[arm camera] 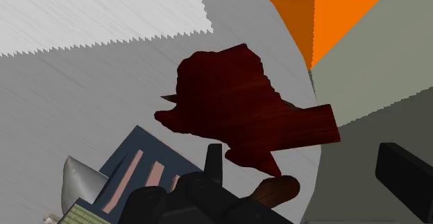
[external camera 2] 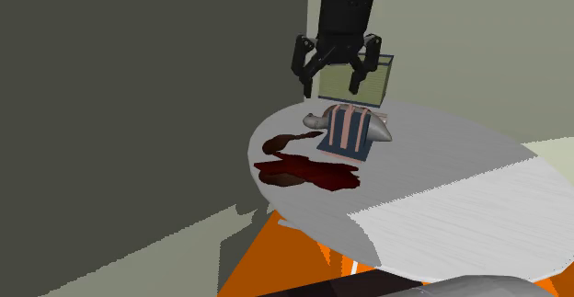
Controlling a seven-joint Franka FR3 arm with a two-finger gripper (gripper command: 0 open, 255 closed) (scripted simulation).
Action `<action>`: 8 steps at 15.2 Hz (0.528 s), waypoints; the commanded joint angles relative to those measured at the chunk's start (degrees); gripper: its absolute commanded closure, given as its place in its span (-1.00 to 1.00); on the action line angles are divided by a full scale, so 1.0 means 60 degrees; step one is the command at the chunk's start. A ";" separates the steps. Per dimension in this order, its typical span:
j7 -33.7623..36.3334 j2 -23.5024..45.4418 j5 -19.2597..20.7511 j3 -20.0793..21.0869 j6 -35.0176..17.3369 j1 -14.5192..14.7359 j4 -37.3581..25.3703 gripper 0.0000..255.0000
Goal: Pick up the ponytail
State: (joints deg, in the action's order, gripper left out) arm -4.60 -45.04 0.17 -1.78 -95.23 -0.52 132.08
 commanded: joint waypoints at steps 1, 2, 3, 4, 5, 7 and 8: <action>0.0000 0.0000 0.0000 0.0000 0.0000 0.0000 0.0000 -1.00; 0.0359 0.0262 -0.0088 0.0119 -0.0274 -0.0069 0.0026 -1.00; 0.0713 0.0536 -0.0172 0.0237 -0.0545 -0.0139 0.0036 -1.00; 0.1064 0.0821 -0.0250 0.0352 -0.0813 -0.0212 0.0030 -1.00; 0.1412 0.1117 -0.0321 0.0463 -0.1076 -0.0284 0.0009 -1.00; 0.2101 0.1735 -0.0443 0.0673 -0.1585 -0.0429 -0.0079 -1.00; 0.2445 0.2056 -0.0491 0.0768 -0.1831 -0.0498 -0.0144 -1.00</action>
State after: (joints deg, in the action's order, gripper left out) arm 7.92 -34.28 -2.47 2.34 -104.54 -3.02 131.09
